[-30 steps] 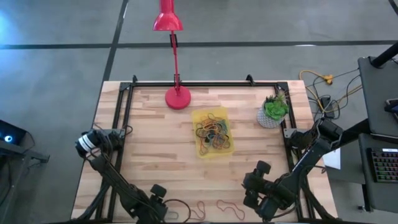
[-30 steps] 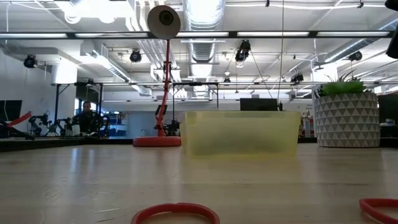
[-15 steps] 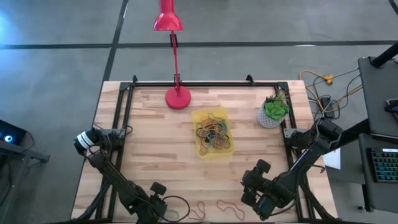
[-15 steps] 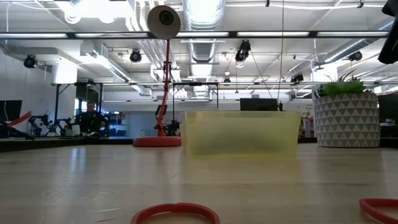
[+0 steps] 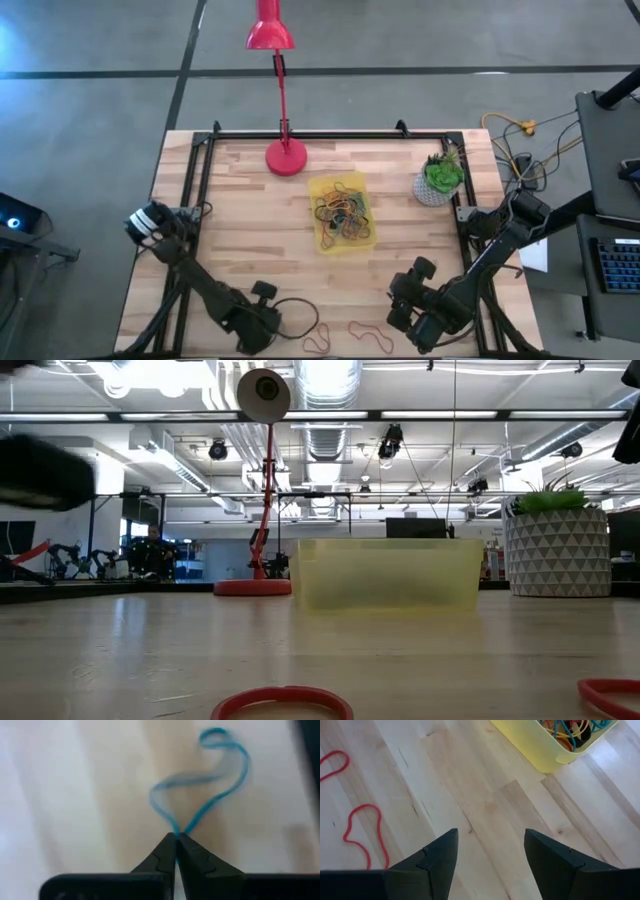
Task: Pick and place rubber bands into bin
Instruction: Put the blue rubber band into the yellow bin
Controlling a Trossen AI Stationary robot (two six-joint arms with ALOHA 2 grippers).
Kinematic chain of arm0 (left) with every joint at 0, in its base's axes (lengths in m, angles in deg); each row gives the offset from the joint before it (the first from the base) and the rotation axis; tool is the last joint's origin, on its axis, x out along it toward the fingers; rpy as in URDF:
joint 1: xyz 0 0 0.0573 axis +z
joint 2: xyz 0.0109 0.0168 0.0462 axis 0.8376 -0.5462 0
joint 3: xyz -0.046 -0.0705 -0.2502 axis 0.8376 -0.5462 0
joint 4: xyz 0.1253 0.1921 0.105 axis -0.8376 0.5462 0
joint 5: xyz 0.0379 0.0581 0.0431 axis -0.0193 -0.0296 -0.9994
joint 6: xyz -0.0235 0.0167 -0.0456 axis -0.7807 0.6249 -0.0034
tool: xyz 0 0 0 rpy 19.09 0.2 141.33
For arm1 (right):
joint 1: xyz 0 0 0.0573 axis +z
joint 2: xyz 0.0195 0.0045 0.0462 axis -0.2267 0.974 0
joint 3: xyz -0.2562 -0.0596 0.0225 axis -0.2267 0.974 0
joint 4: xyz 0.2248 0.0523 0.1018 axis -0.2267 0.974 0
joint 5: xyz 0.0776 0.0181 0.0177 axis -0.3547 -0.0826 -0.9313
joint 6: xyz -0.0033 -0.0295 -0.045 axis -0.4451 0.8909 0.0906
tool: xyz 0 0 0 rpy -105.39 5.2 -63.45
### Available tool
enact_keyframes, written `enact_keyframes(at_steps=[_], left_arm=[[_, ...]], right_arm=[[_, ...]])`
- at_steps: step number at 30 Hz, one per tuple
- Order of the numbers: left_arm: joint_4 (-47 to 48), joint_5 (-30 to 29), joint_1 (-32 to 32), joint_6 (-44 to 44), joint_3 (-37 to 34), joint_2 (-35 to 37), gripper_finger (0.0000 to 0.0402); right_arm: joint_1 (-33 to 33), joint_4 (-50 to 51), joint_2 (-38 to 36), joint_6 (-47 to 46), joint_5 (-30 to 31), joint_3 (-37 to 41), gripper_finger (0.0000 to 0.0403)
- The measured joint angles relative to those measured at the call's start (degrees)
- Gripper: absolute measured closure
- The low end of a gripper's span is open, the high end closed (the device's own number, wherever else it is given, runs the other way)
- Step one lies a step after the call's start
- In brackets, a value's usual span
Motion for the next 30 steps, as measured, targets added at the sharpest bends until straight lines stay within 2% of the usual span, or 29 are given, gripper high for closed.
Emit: enact_keyframes(at_steps=[6, 9, 14, 21, 24, 27, 30], left_arm=[[10.89, -13.09, 6.56, 7.75, 5.38, 4.21, 0.0401], [13.91, -15.69, 11.31, 14.15, 8.73, 7.26, 0.0401], [13.33, -19.7, 20.56, 27.36, 15.28, 11.4, 0.0401], [12.48, -20.43, 31.52, 42.59, 26.95, 11.0, 0.0401], [12.74, -18.98, 35.47, 43.4, 29.48, 9.88, 0.0401], [12.21, -12.88, 38.57, 43.29, 29.81, 8.3, 0.0401], [10.66, -11.27, 39.95, 39.78, 29.02, 6.29, 0.0401]], right_arm=[[0.0, 0.03, 0.0, -3.05, -2.21, 0.0, 0.0188], [0.0, 0.04, 0.0, -4.81, -3.76, -0.02, 0.0188], [0.75, 0.05, 0.0, -7.84, -4.47, 0.0, 0.0188], [3.14, 0.06, 0.0, -13.32, -4.48, 0.15, 0.0188], [4.07, 0.05, 0.0, -15.78, -4.48, 0.7, 0.0188], [4.85, 0.09, 0.0, -18.64, -4.5, 1.43, 0.0188], [5.32, -0.04, 0.0, -20.27, -4.5, 1.9, 0.0188]])
